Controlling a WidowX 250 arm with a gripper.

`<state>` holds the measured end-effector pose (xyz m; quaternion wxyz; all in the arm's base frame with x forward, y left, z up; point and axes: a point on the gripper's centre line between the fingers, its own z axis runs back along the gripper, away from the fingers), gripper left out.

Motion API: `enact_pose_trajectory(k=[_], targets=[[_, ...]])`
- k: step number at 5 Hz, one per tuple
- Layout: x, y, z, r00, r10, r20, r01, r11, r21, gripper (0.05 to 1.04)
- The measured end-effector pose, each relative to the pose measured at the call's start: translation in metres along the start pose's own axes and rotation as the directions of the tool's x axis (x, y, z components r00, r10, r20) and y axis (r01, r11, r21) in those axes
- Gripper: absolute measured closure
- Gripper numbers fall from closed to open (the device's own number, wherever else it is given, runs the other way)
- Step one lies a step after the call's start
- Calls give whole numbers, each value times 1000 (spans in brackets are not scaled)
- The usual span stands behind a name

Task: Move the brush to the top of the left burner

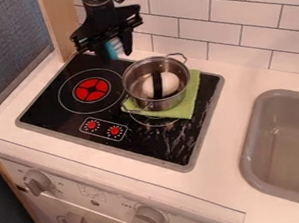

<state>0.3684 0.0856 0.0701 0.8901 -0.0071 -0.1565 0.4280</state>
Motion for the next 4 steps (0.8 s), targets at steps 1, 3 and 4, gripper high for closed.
enact_pose_trajectory(k=[1, 3, 4], targets=[[16, -1, -20, 1000, 22, -10, -22, 1000, 17, 547], [27, 0, -61, 999, 30, -23, -28, 995, 100, 547], [25, 1, -62, 999, -32, 2, 31, 988, 154, 469]])
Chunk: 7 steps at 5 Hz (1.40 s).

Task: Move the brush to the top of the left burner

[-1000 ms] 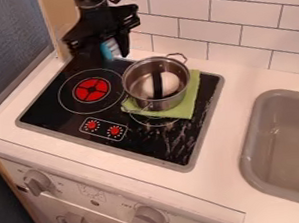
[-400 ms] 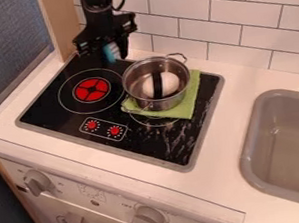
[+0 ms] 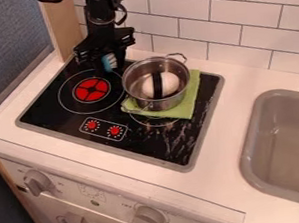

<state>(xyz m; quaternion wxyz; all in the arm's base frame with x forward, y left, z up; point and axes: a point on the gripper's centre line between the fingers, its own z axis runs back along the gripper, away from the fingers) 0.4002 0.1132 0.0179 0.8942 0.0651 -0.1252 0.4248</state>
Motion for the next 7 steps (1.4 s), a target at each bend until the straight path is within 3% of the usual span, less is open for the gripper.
enact_pose_trajectory(k=[1, 2, 4, 7], targets=[[-10, -5, -1, 999, -10, -33, 10, 1000, 10, 175], [-12, -5, -2, 999, -10, -43, 10, 1000, 1, 83], [-16, -1, 1, 998, -13, -65, 14, 1000, 8, 83], [-11, 10, 44, 1000, 13, -8, -13, 999, -45, 82]])
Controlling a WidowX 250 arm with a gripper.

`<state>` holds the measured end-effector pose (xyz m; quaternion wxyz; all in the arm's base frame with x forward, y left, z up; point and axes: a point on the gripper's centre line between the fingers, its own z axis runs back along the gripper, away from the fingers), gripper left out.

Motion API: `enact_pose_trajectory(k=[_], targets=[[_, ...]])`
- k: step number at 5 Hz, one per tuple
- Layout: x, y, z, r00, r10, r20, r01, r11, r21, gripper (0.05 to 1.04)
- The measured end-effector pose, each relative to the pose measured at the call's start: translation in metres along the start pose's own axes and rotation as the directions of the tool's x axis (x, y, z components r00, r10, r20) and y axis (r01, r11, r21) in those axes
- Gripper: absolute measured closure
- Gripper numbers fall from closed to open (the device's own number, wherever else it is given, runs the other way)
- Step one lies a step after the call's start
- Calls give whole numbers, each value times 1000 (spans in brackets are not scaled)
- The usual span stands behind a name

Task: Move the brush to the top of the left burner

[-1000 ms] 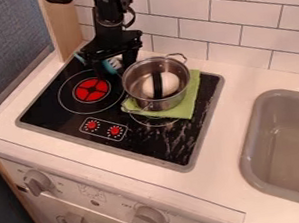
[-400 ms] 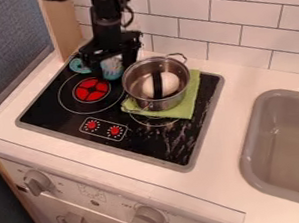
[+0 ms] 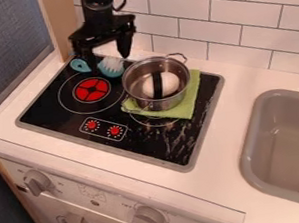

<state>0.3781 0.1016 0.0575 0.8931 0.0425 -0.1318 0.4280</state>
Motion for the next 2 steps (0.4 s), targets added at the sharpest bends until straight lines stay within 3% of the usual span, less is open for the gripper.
enact_pose_trajectory(k=[1, 2], targets=[[5, 8, 28, 998, 10, 65, -9, 1000, -11, 82], [5, 8, 30, 998, 13, 69, -12, 1000, -14, 83]])
